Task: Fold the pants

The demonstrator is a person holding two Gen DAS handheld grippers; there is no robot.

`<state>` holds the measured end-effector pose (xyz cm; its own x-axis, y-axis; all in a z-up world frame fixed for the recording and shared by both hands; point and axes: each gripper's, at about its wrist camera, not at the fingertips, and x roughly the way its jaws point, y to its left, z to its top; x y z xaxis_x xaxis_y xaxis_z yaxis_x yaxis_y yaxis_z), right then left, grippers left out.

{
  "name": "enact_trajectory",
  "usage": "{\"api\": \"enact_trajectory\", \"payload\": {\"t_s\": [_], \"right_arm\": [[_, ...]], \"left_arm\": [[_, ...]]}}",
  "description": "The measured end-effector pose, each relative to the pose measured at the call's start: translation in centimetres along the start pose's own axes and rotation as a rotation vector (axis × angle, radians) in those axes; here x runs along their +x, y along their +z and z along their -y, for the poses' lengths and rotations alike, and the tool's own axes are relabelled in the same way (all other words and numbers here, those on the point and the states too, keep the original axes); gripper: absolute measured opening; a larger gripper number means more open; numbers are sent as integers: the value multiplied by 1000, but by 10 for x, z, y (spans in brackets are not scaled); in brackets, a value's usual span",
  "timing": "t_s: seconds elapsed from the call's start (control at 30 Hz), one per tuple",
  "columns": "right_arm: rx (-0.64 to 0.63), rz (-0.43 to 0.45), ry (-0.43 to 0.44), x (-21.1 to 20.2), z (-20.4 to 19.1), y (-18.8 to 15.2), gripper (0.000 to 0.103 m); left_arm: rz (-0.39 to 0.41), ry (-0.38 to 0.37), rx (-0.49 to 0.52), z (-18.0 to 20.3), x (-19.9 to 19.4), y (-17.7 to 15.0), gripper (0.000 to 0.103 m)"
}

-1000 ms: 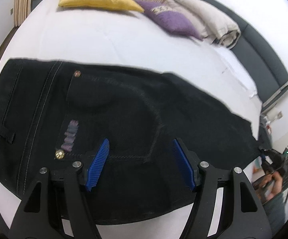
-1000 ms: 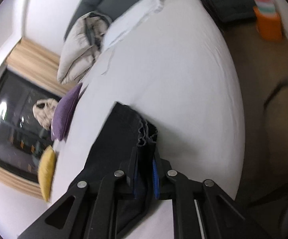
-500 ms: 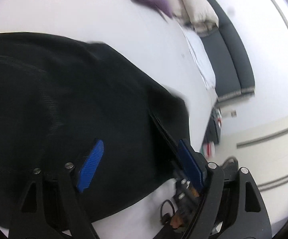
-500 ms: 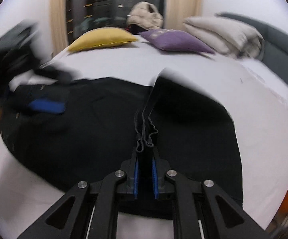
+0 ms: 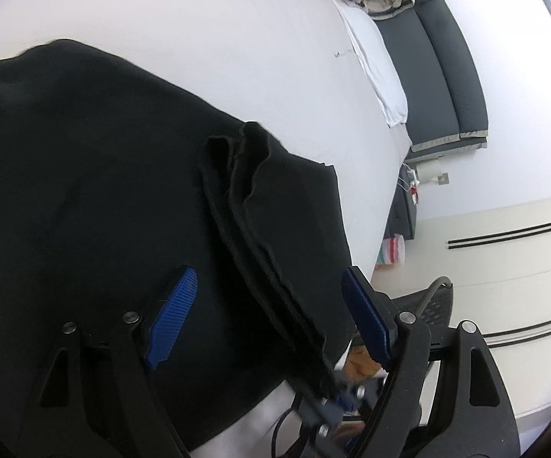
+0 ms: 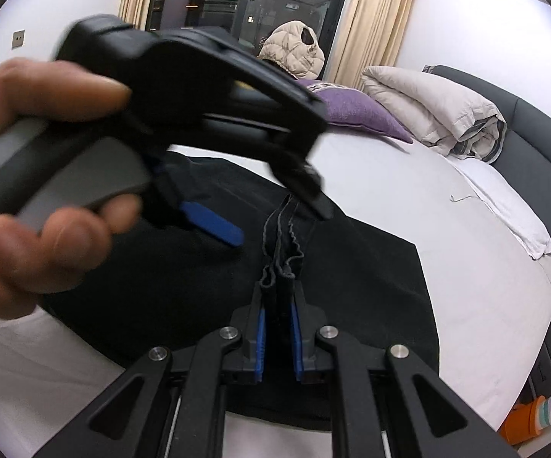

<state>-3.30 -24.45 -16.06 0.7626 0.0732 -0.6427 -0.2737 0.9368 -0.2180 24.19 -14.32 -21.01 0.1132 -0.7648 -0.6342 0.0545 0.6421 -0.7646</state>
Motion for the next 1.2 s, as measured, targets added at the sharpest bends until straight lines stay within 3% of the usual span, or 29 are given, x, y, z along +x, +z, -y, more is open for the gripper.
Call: {"api": "enact_trajectory", "payload": {"t_s": [0.07, 0.13, 0.17, 0.23, 0.27, 0.33, 0.57, 0.73, 0.9, 0.97, 1.2], "right_arm": [[-15, 6, 0, -2, -4, 2, 13], [-30, 15, 1, -5, -9, 5, 13], [-38, 21, 2, -6, -9, 6, 13], [-57, 37, 9, -12, -19, 10, 13], [-68, 46, 11, -16, -25, 11, 13], [-84, 64, 26, -21, -34, 13, 13], [-147, 85, 84, -28, -76, 19, 12], [-160, 22, 120, -4, -95, 13, 13], [-167, -5, 146, 6, -104, 8, 13], [-167, -41, 158, 17, -100, 3, 13], [-141, -32, 169, 15, -100, 4, 14]], "left_arm": [[-2, -11, -13, -3, 6, 8, 68], [-12, 9, 8, -3, 8, 9, 28], [-13, 8, 19, -4, 6, 8, 26], [13, 5, 37, -6, -5, 7, 12], [30, -1, 39, -8, -12, 7, 9], [58, -16, 38, -13, -29, 8, 7], [106, 56, 40, -37, -77, -4, 7], [108, 101, -9, -76, -78, -6, 7], [106, 122, -18, -91, -70, -12, 7], [106, 124, -26, -91, -65, -11, 7], [115, 151, 1, -90, -66, -17, 7]]}}
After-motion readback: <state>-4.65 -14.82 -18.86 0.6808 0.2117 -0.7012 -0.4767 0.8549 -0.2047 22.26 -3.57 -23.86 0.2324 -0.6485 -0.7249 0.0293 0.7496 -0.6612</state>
